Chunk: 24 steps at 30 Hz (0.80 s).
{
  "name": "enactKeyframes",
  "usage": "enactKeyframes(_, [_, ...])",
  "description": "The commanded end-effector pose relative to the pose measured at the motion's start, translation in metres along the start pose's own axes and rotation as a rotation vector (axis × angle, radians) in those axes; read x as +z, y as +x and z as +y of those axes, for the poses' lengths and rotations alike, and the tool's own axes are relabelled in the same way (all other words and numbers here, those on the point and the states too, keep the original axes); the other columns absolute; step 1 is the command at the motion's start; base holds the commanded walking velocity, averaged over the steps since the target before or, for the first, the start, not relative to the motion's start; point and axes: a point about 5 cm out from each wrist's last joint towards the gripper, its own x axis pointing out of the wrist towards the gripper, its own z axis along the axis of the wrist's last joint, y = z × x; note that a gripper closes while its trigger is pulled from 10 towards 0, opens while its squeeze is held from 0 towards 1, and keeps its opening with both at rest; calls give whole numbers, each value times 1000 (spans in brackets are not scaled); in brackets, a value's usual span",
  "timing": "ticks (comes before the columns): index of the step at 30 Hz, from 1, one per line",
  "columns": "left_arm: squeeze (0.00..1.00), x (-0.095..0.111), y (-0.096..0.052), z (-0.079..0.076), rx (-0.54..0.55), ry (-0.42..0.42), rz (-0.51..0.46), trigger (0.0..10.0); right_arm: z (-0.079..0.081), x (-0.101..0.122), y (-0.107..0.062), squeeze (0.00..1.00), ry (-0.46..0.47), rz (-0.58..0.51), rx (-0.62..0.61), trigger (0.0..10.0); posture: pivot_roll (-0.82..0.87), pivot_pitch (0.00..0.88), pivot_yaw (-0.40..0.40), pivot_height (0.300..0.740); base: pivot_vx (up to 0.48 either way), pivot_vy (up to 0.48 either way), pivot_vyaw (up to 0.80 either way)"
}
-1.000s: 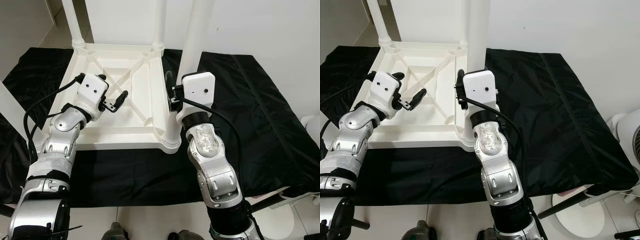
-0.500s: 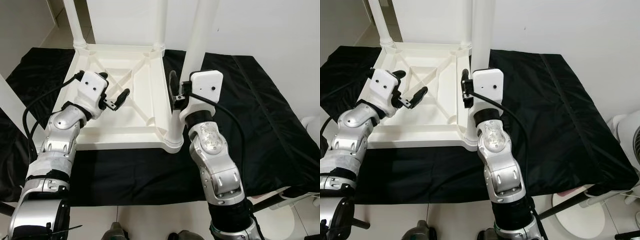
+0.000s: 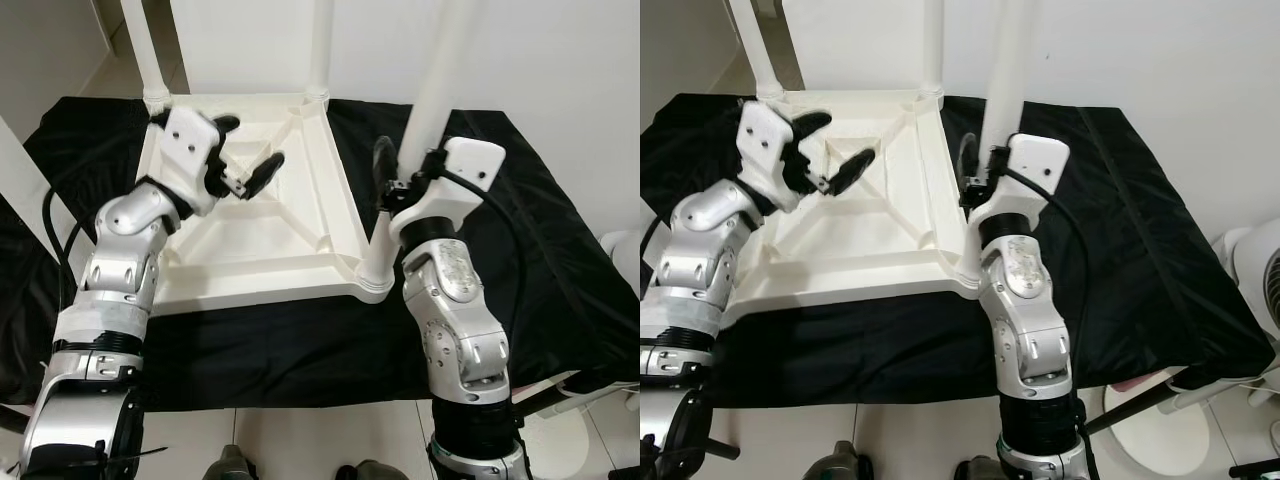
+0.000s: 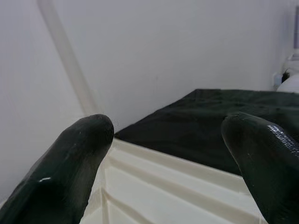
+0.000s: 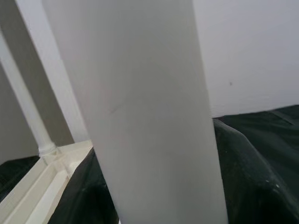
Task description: Building children table
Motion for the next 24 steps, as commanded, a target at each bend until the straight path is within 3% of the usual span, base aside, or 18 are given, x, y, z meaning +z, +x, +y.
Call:
enactKeyframes(1, [0, 4, 3, -11, -89, -26, -6, 10000, 12, -10, -9, 0, 219, 56, -65, 10000, 26, 32, -16, 740, 0, 0, 0])
enactKeyframes(4, [0, 10, 4, -20, -136, -31, -9, 10000, 9, -11, -10, 0, 326, 71, -84, 10000, 23, 34, -13, 740, 0, 0, 0])
enactKeyframes(7, [0, 14, 5, -22, -141, -26, -11, 10000, 8, -12, -10, 0, 372, 81, -79, 10000, 25, 35, -16, 740, 0, 0, 0])
enactKeyframes(13, [0, 15, 5, -21, -130, -28, -3, 10000, 6, -13, -10, 0, 363, 99, -62, 10000, 27, 36, -18, 740, 0, 0, 0])
enactKeyframes(15, [0, 12, 5, -19, -109, -33, 12, 10000, 4, -19, -9, 0, 149, 141, -21, 10000, 25, 36, -18, 740, 0, 0, 0])
enactKeyframes(16, [0, 12, 5, -19, -109, -33, 12, 10000, 4, -19, -9, 0, 149, 141, -21, 10000, 25, 36, -18, 740, 0, 0, 0])
enactKeyframes(17, [0, 10, 5, -18, -86, -42, 29, 10000, -1, -20, -6, 0, -67, 143, 2, 10000, 20, 36, -19, 740, 0, 0, 0])
enactKeyframes(20, [0, 10, 6, -19, -82, -46, 32, 10000, -2, -18, -6, 0, -97, 135, 7, 10000, 21, 36, -20, 740, 0, 0, 0])
enactKeyframes(21, [0, 10, 6, -19, -79, -48, 34, 10000, -2, -17, -5, 667, -127, 126, 12, 10000, 21, 33, -22, 740, 0, 0, 0])
enactKeyframes(24, [0, 11, 6, -19, -72, -50, 33, 10000, 0, -13, -4, 643, -196, 114, 39, 10000, 22, 32, -23, 740, 0, 0, 0])
